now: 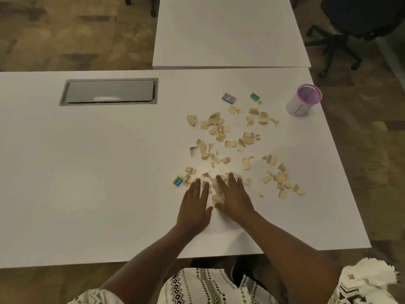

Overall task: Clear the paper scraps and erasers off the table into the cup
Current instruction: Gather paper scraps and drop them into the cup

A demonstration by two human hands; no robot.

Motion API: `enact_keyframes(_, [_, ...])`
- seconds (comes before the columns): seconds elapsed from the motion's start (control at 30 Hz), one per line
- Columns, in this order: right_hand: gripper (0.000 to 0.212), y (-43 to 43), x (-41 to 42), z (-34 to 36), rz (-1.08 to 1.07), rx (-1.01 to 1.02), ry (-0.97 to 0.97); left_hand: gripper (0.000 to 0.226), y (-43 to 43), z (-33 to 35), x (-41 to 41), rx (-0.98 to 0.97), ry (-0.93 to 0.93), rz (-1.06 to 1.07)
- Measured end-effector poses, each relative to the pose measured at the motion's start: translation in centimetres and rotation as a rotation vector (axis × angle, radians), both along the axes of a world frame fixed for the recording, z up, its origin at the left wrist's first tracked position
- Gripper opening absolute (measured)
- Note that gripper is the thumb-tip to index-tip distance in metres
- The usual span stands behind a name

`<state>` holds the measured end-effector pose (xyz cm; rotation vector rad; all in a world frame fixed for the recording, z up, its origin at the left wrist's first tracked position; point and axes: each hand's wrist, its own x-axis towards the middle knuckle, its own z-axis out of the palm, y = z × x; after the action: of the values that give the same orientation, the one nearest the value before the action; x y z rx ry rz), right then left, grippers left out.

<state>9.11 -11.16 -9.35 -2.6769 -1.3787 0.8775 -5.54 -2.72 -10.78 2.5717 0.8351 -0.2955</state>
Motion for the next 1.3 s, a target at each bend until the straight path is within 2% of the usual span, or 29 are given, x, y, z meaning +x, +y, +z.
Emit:
enact_keyframes(0.1, [0.093,0.1,-0.6,-0.1,0.026,-0.006,-0.036,0.059,-0.1,0.2,-3.2,-0.002,-0.047,0.01])
enact_keyframes(0.2, [0.088,0.1,-1.1,-0.1,0.054,-0.009,-0.054,0.056,0.6,0.1,-6.5,-0.05,-0.053,-0.035])
enact_keyframes(0.3, [0.072,0.4,-1.5,-0.2,0.051,0.012,-0.037,0.054,1.6,-0.4,-8.2,-0.051,-0.031,-0.189])
enact_keyframes(0.4, [0.051,0.9,-1.7,-0.3,0.046,0.047,-0.043,0.041,2.6,-0.5,-8.4,-0.011,-0.07,-0.307])
enact_keyframes(0.53, [0.033,1.1,-1.6,-0.4,0.034,0.081,-0.097,0.025,3.1,-0.4,-8.2,-0.026,-0.041,-0.335])
enact_keyframes(0.63, [0.029,1.2,-1.2,-0.3,0.024,0.107,-0.115,0.035,3.4,-0.7,-8.0,-0.059,-0.004,-0.312])
enact_keyframes(0.73, [0.033,1.2,-0.7,-0.2,0.038,0.125,-0.124,0.032,3.5,-0.8,-7.7,-0.076,-0.007,-0.272])
enact_keyframes(0.83, [0.033,1.2,-0.2,0.0,0.017,0.161,-0.074,0.028,3.2,-0.7,-7.5,-0.099,-0.007,-0.215])
enact_keyframes(0.93, [0.033,1.4,0.5,0.2,-0.012,0.237,-0.019,0.036,2.9,-0.5,-7.5,-0.102,0.005,-0.165])
enact_keyframes(1.07, [0.028,1.5,1.5,0.2,-0.135,0.336,0.041,0.049,2.6,-0.1,-8.2,-0.045,0.013,-0.237])
enact_keyframes(1.23, [0.007,1.4,3.1,1.1,-0.326,0.421,0.156,0.057,2.4,0.9,-8.1,0.041,0.013,-0.289])
enact_keyframes(1.3, [0.011,1.4,3.9,1.4,-0.421,0.437,0.234,0.056,2.5,1.1,-7.1,0.068,-0.009,-0.279])
